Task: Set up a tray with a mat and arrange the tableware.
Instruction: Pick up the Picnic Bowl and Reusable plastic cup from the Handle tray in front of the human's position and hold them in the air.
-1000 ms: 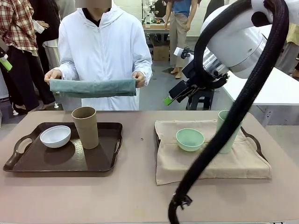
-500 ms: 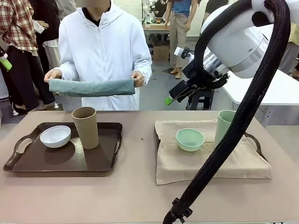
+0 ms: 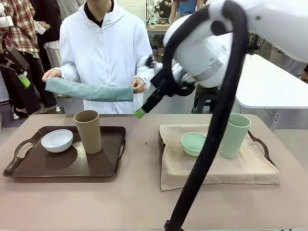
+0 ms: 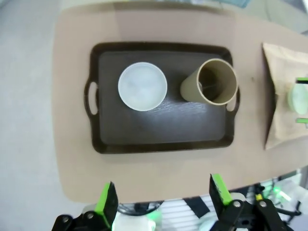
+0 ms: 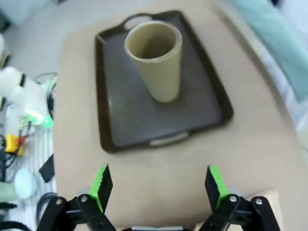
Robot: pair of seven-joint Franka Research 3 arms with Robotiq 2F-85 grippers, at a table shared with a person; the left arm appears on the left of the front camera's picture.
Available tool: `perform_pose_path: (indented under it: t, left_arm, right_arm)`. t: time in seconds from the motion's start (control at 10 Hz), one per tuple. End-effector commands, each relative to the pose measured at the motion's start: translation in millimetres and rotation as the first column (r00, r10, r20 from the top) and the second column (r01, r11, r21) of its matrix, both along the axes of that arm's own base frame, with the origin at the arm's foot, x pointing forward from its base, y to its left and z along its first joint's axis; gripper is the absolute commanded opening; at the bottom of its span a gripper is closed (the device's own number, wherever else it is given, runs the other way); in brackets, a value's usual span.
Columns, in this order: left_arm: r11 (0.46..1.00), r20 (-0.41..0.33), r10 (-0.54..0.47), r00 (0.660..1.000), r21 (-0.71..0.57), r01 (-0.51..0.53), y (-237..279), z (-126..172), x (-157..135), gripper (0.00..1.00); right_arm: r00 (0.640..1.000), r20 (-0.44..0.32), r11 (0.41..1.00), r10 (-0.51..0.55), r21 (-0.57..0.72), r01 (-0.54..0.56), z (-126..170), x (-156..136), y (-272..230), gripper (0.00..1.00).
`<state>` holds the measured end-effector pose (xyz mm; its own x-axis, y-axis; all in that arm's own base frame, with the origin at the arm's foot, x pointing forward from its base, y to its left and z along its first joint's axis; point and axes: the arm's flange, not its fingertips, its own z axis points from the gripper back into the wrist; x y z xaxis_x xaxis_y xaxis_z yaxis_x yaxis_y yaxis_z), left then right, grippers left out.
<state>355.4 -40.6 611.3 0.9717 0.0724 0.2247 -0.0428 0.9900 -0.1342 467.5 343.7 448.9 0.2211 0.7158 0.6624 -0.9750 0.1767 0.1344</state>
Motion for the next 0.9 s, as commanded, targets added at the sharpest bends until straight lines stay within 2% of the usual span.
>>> perform_pose_path:
  t: [0.0, 0.1, 0.2, 0.3, 0.4, 0.8]
  left_arm:
    - [0.998, 0.022, 0.035, 0.999, 0.059, -0.037, 0.0, -21.2, 0.7, 1.00]
    - [0.999, 0.051, 0.027, 0.998, 0.045, -0.029, 3.3, -31.4, 12.0, 1.00]
    - [1.000, 0.083, 0.011, 0.996, 0.003, -0.012, 6.5, -39.9, 20.1, 1.00]
    - [0.996, 0.111, -0.001, 0.994, -0.085, 0.010, 12.8, -35.9, 26.9, 1.00]
    - [1.000, 0.038, 0.013, 0.999, 0.026, -0.014, 4.1, -29.2, 12.4, 1.00]
    - [1.000, 0.052, 0.011, 0.999, 0.002, -0.012, 8.1, -33.7, 17.5, 1.00]
  right_arm:
    - [0.989, 0.049, 0.987, 0.142, 0.065, -0.146, -31.7, 15.7, 13.4, 1.00]
    - [0.972, 0.090, 0.973, 0.218, 0.053, -0.223, -44.5, 17.9, 24.1, 1.00]
    - [0.967, 0.117, 0.969, 0.226, 0.070, -0.235, -50.0, 16.1, 26.7, 1.00]
    - [0.982, 0.123, 0.984, 0.142, 0.086, -0.153, -45.9, 14.6, 24.1, 1.00]
    - [0.976, 0.080, 0.978, 0.205, 0.023, -0.207, -47.4, 11.1, 34.1, 1.00]
    - [0.974, 0.093, 0.978, 0.204, 0.034, -0.208, -50.0, 13.5, 34.5, 1.00]
